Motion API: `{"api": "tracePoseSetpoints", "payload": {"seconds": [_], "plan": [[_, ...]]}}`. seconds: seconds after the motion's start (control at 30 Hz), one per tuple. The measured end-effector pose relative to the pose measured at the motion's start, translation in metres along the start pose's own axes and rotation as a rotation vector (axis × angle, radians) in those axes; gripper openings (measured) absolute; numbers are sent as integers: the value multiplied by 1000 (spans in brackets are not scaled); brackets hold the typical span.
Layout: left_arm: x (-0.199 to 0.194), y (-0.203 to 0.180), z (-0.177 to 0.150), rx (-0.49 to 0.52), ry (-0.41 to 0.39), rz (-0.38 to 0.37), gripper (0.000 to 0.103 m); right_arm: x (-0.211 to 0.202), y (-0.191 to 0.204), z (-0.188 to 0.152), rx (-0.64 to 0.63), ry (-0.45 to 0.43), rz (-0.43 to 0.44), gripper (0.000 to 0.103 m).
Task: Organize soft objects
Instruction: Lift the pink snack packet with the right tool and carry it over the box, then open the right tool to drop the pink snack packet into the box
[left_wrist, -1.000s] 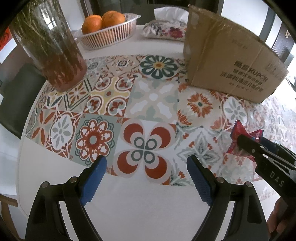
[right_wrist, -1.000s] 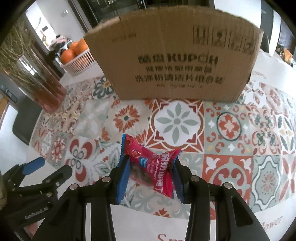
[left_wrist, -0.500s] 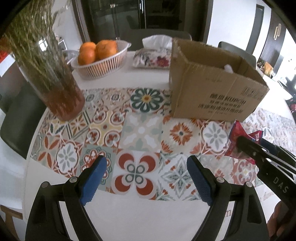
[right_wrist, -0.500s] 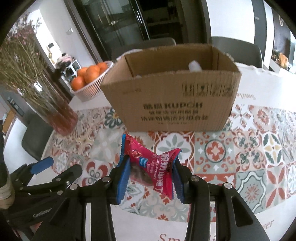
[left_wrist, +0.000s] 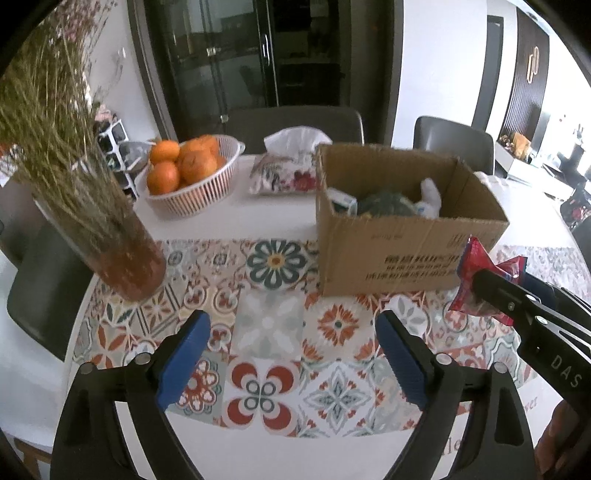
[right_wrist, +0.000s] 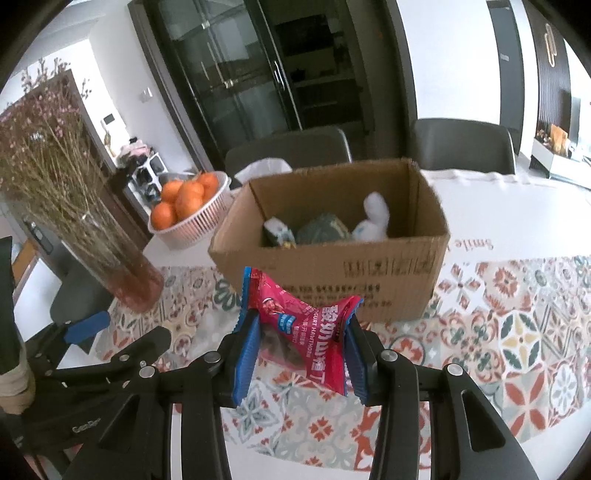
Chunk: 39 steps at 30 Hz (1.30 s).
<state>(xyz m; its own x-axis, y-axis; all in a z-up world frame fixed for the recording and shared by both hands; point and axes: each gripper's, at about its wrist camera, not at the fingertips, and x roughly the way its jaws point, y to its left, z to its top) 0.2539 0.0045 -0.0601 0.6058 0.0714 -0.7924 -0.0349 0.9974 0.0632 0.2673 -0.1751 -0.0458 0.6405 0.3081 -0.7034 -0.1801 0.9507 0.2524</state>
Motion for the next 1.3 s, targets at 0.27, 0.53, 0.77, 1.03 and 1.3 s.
{"api": "tracePoseSetpoints", "payload": {"seconds": [0.27, 0.53, 0.77, 1.03, 1.3], "plan": [[-9, -9, 26, 17, -59, 7, 97, -7, -7, 22, -4, -52, 2, 44], [-9, -17, 52, 18, -101, 12, 98, -2, -15, 51, -19, -89, 1, 44], [-2, -21, 72, 9, -125, 25, 99, 13, -22, 71, -40, -93, -6, 44], [20, -27, 84, -2, -110, 38, 99, 41, -34, 89, -57, -64, -34, 44], [38, -34, 88, -1, -90, 53, 99, 67, -49, 92, -49, -16, -47, 47]]}}
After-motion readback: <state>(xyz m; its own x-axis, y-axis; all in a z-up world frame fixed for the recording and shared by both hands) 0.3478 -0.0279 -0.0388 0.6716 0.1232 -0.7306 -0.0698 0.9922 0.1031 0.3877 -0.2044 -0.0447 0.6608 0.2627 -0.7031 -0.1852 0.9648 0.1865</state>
